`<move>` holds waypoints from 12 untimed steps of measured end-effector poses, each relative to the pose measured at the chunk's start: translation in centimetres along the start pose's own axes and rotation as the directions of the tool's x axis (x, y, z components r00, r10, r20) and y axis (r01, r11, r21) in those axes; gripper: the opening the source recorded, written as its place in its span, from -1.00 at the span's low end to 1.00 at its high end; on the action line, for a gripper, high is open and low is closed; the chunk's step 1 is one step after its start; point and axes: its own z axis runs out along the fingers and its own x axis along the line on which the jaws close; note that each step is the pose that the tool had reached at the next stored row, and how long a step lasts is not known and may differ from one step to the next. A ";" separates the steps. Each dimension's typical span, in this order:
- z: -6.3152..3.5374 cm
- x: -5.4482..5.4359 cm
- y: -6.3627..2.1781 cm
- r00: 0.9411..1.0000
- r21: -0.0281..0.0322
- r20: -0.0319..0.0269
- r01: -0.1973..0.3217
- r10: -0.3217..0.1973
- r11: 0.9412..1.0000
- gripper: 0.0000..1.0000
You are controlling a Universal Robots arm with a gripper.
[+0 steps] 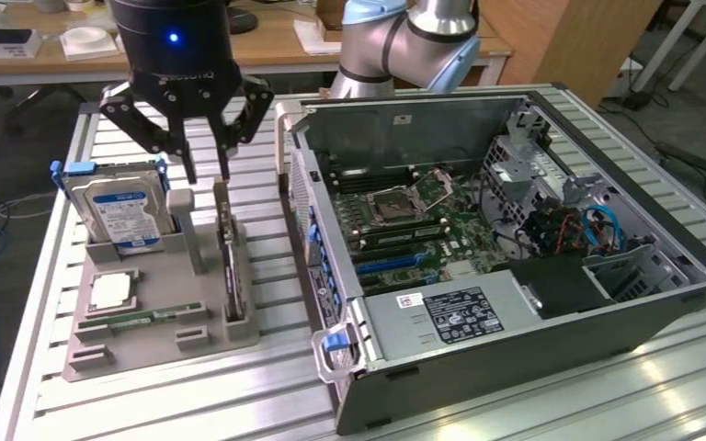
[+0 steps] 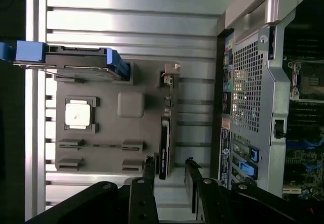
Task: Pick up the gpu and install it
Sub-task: 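Pick up the gpu and move the gpu toward the slot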
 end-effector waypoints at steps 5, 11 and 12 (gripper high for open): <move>0.21 0.0 -0.32 1.000 0.000 0.000 0.001 -0.001 1.000 -0.25; 0.49 0.0 -0.68 1.000 0.000 0.000 0.001 -0.001 1.000 -0.25; 0.55 0.0 -0.73 1.000 0.000 0.000 0.001 -0.001 1.000 -0.25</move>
